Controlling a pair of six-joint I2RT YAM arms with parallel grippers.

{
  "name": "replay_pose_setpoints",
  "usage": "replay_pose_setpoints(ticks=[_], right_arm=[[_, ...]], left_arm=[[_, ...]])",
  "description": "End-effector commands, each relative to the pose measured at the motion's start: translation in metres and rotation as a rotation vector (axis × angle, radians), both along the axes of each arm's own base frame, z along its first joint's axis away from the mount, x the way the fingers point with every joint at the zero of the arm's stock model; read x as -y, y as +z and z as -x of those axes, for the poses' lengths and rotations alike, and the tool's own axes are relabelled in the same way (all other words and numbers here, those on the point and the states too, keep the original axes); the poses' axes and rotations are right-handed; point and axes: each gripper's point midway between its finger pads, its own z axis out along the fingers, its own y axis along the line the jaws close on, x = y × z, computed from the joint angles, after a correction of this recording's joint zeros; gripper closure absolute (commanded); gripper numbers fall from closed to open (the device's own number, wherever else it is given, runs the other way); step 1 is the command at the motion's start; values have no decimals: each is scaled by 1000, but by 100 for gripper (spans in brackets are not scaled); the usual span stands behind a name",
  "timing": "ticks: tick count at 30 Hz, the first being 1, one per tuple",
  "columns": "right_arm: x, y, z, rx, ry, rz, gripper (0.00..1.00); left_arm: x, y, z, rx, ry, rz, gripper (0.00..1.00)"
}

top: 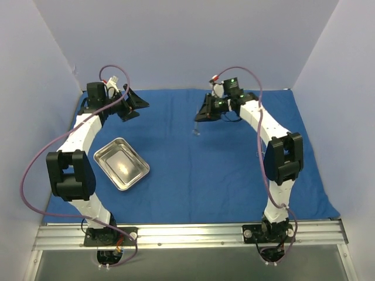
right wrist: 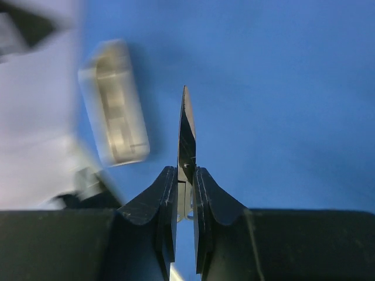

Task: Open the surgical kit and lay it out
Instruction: Place the medical item in the surgical kit.

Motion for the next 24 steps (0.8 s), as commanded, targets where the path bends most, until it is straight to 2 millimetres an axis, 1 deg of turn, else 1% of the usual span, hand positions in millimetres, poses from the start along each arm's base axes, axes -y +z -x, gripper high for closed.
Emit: replay_pose_setpoints(ticks=[1, 2, 3, 4, 5, 6, 7, 8, 9, 10, 12, 13, 17, 19, 20, 21, 24], right_arm=[[97, -36, 15, -85, -117, 461, 100], [129, -48, 21, -125, -180, 615, 100], [144, -52, 22, -133, -197, 680, 100], [158, -58, 25, -146, -210, 752, 100], [185, -64, 29, -164, -252, 879, 100], [192, -68, 31, -173, -243, 917, 100], [203, -74, 31, -186, -252, 969, 100], [213, -76, 30, -197, -273, 991, 100], [221, -79, 28, -197, -289, 1016, 100], [225, -86, 26, -213, -295, 1030, 100], [236, -93, 23, -224, -313, 1070, 100], [240, -100, 22, -237, -313, 1088, 100], [251, -118, 18, -256, -341, 1103, 100], [259, -126, 17, -265, -348, 1114, 100], [262, -128, 12, -248, -356, 1111, 100], [265, -133, 15, -256, -354, 1116, 100], [274, -141, 13, -269, -353, 1128, 100]], left_arm=[[-63, -39, 39, -162, 94, -482, 6], [-70, -45, 45, -193, 108, -520, 6], [-75, -52, 54, -234, 114, -548, 6], [-83, -52, 59, -237, 140, -584, 6], [-83, -54, 64, -245, 142, -585, 6], [-82, -64, 70, -262, 139, -583, 6], [-82, -61, 74, -255, 148, -573, 6], [-81, -63, 77, -264, 147, -565, 6], [-79, -67, 81, -276, 143, -557, 6], [-78, -68, 83, -280, 141, -547, 6], [-75, -68, 85, -286, 130, -540, 6], [-75, -67, 84, -284, 127, -540, 6], [-76, -61, 84, -286, 123, -545, 5], [-76, -58, 86, -285, 121, -547, 4], [-76, -57, 86, -283, 118, -547, 4], [-76, -57, 87, -286, 117, -546, 4], [-75, -56, 89, -294, 111, -542, 4]])
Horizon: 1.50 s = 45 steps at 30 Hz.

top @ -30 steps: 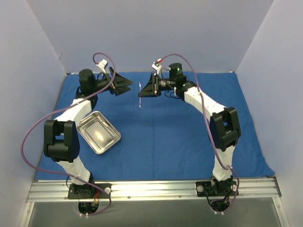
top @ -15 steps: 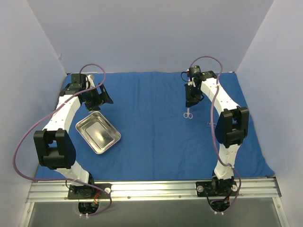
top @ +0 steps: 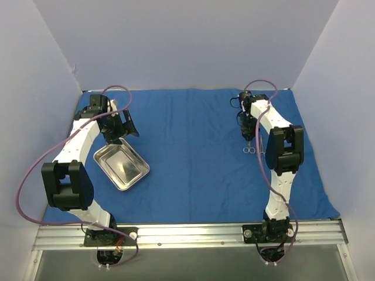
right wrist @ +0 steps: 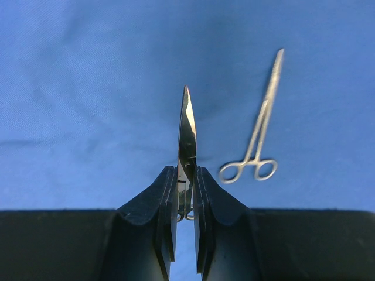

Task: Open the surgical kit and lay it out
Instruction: Place the medical item in the surgical kit, then pick up the medical item from the container.

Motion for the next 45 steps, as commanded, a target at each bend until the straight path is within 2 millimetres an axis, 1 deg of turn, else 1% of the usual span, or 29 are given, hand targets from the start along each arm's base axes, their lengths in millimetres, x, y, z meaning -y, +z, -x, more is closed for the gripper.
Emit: replay_pose_setpoints(ticks=[1, 3, 7, 9, 15, 19, 21, 22, 24, 25, 27, 28, 29, 33, 35, 36, 37, 38, 39, 40, 42, 43, 44, 45], right_arm=[[16, -10, 0, -21, 4, 60, 100], [17, -13, -1, -18, 3, 57, 100], [15, -25, 3, -37, 1, 45, 100], [13, -28, 2, -31, 1, 36, 100], [13, -38, 7, -57, 9, 39, 100], [13, -43, 10, -68, 15, 38, 100], [13, -43, 11, -74, 16, 38, 100], [13, -44, 11, -77, 14, 38, 95], [12, -45, 12, -78, 16, 29, 88], [11, -45, 12, -80, 16, 24, 82], [8, -45, 10, -75, 12, 12, 74], [6, -42, 8, -67, 14, 9, 67], [2, -42, 7, -67, 18, 5, 64], [-7, -26, 0, -38, 17, -20, 50], [-14, -4, -5, 5, 19, -46, 47], [-20, 7, -8, 28, 29, -60, 47], [-29, 23, -11, 62, 43, -100, 47], [-35, 36, -16, 93, 54, -124, 46], [-44, 50, -18, 125, 76, -140, 46], [-50, 58, -19, 139, 98, -155, 46], [-65, 72, -18, 171, 133, -200, 46], [-72, 74, -19, 181, 145, -232, 46], [-76, 75, -18, 184, 149, -250, 46], [-78, 74, -14, 177, 152, -266, 46]], left_arm=[[-1, 28, -2, 63, -15, -11, 3], [-1, 30, -2, 59, -13, -12, 3], [-1, 30, -4, 54, -15, -14, 3], [-1, 30, -4, 49, -12, -16, 3], [-1, 30, -5, 41, -13, -13, 3], [-2, 25, -5, 24, -7, -14, 3], [-1, 22, -5, 12, -4, -13, 4], [-2, 21, -5, 7, 2, -16, 6], [-4, 19, -5, -7, 10, -25, 6], [-6, 15, -5, -18, 18, -36, 6], [-9, 12, -3, -37, 29, -49, 6], [-9, 9, -3, -47, 34, -52, 6], [-12, 7, -2, -58, 41, -61, 6], [-18, -2, 0, -94, 66, -92, 6], [-21, -6, 1, -120, 84, -112, 6], [-27, -9, 4, -142, 103, -141, 5], [-29, -12, 5, -157, 112, -150, 1], [-31, -16, 7, -167, 122, -160, 2], [-34, -19, 9, -177, 135, -174, 8], [-33, -25, 14, -198, 148, -174, 13], [-33, -29, 18, -201, 172, -166, 19], [-33, -31, 20, -198, 180, -159, 26], [-30, -39, 25, -200, 179, -142, 31], [-22, -38, 27, -191, 164, -102, 37]])
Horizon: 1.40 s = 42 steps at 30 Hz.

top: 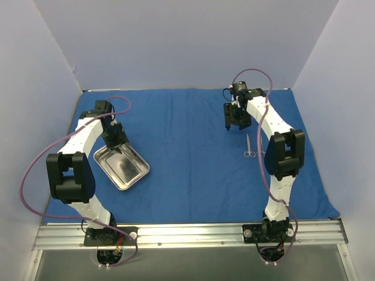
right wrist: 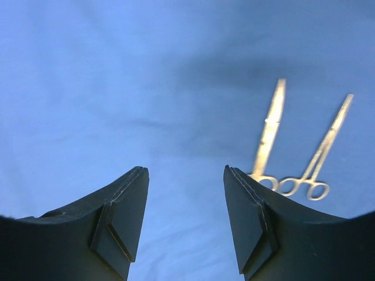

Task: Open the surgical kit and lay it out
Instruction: Pick up the medical item from the container.

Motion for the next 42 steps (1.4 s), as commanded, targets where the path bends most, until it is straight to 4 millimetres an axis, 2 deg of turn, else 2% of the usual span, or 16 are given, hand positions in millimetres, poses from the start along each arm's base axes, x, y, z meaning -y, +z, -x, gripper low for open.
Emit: replay_pose_setpoints(ticks=[1, 2, 5, 8, 10, 11, 12, 13, 16, 18, 27, 36, 42], right_arm=[[-21, 36, 11, 42, 42, -102, 46], [-25, 36, 13, 37, 48, -121, 46], [-28, 33, 18, 28, 62, -132, 46], [-32, 33, 20, 21, 73, -155, 46], [-34, 36, 21, 31, 74, -168, 46], [-36, 37, 22, 31, 77, -171, 46], [-37, 39, 22, 36, 81, -172, 46], [-38, 41, 21, 41, 86, -172, 46], [-42, 47, 22, 57, 94, -175, 46], [-44, 49, 26, 58, 99, -176, 46], [-51, 53, 47, 64, 133, -174, 46], [-50, 61, 52, 90, 136, -169, 45], [-47, 60, 58, 90, 132, -163, 45]], left_arm=[[6, -4, 12, 6, 27, 38, 52], [9, -11, 20, -21, 24, 31, 57], [24, -17, 25, -14, -16, 10, 63], [27, -14, 29, 5, -7, -12, 63], [25, -21, 34, -10, 15, -27, 61], [27, -24, 29, 8, 20, -18, 61], [29, -35, 34, -7, 26, -6, 60], [31, -38, 27, 20, 35, 10, 61], [32, -54, 28, 29, 82, 21, 61], [32, -52, 20, 78, 119, 31, 61], [30, -56, 20, 139, 181, 42, 59], [31, -67, 16, 147, 209, 54, 59], [30, -75, 14, 133, 214, 47, 58]])
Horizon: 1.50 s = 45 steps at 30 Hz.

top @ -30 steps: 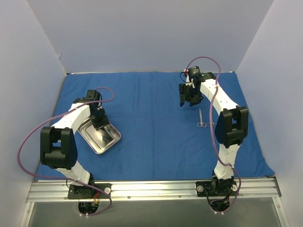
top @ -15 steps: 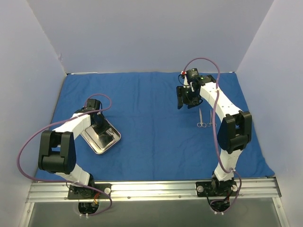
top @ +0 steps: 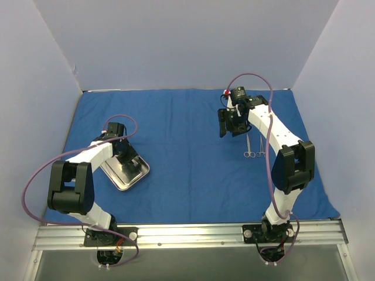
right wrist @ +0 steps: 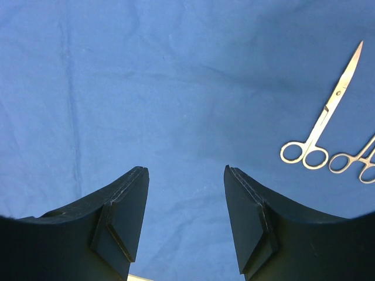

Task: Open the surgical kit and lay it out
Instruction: Pick up the medical item from the container.

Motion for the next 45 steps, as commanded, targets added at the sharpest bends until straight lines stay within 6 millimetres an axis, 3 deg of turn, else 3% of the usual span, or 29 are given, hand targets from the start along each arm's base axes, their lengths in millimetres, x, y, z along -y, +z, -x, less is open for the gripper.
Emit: replay_pose_setpoints(ticks=[1, 10, 21, 27, 30, 31, 33, 39, 44, 45], right_arm=[[4, 21, 7, 45, -10, -2, 45], [3, 21, 9, 50, -9, -3, 45], [3, 21, 10, 53, -5, -8, 45], [3, 19, 9, 55, -3, -8, 45], [2, 20, 8, 60, -2, -13, 45], [2, 19, 8, 57, -1, -11, 46], [2, 19, 7, 57, 0, -13, 45], [0, 20, 0, 64, -3, -16, 45], [-8, 19, -9, 61, 6, -28, 45], [-13, 19, -13, 53, 13, -39, 45]], left_arm=[[-2, -3, -11, 26, 24, -6, 58], [-7, -22, -3, -75, 40, -32, 55], [-9, -41, 14, -208, 22, -54, 74], [-10, -41, 19, -233, 11, -60, 79], [-10, -39, 20, -234, 5, -63, 88], [-10, -37, 20, -228, 3, -63, 96], [-11, -34, 23, -234, 1, -64, 98], [-17, 2, 24, -203, -34, -105, 98], [-19, 56, 35, -139, -75, -113, 98], [-19, 74, 34, -86, -85, -107, 98]])
